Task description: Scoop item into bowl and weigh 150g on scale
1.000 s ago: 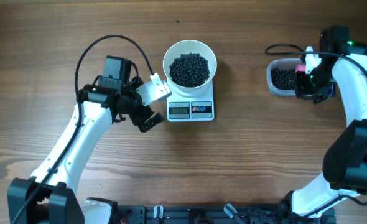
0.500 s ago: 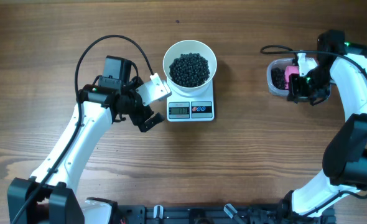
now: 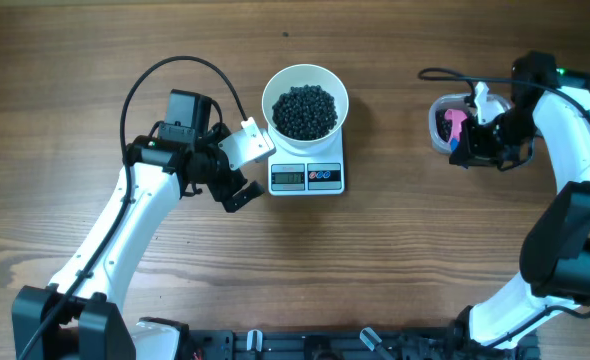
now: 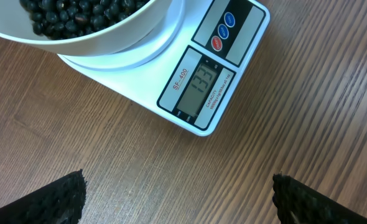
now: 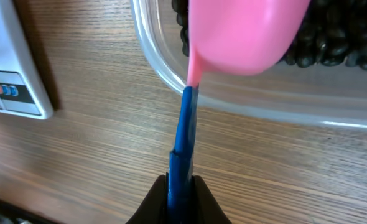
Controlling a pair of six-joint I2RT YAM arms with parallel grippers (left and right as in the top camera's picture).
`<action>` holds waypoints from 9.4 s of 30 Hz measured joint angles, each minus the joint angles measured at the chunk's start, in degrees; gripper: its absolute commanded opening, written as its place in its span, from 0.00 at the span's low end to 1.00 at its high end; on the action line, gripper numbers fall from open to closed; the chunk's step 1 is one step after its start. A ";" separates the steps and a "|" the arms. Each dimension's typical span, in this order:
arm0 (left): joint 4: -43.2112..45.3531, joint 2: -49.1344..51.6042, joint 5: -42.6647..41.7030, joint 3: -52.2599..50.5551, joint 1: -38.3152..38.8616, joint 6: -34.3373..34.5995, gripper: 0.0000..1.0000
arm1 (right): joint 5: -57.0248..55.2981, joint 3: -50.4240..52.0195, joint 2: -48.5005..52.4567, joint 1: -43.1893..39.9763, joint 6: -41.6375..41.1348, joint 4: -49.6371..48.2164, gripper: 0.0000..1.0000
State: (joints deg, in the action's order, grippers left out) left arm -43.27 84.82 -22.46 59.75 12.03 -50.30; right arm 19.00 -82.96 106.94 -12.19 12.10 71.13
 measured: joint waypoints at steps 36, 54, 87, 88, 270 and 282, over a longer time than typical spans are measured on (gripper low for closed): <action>0.00 0.00 0.00 0.00 0.00 0.00 1.00 | 36.30 -1.25 -2.03 -11.13 10.71 4.94 0.04; 0.00 0.02 0.00 0.00 0.00 0.00 1.00 | 27.67 -10.97 -2.16 18.34 -7.02 -8.35 0.04; 0.00 0.00 0.00 0.00 0.00 0.00 1.00 | -13.31 -12.46 -2.16 38.77 -9.86 -10.19 0.04; 0.00 0.00 0.00 0.00 0.00 0.00 1.00 | -13.29 -12.46 -2.16 38.77 -9.86 -10.19 0.04; 0.00 0.00 0.00 0.00 0.00 0.00 1.00 | -3.02 -10.43 3.98 -5.90 -6.38 6.14 0.04; 0.00 0.00 0.00 0.00 0.00 0.00 1.00 | 11.43 -11.02 -1.75 -6.93 2.03 7.69 0.04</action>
State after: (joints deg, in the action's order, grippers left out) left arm -43.27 84.82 -22.46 59.75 12.03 -50.30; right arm 30.44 -93.97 105.19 -19.11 14.13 78.83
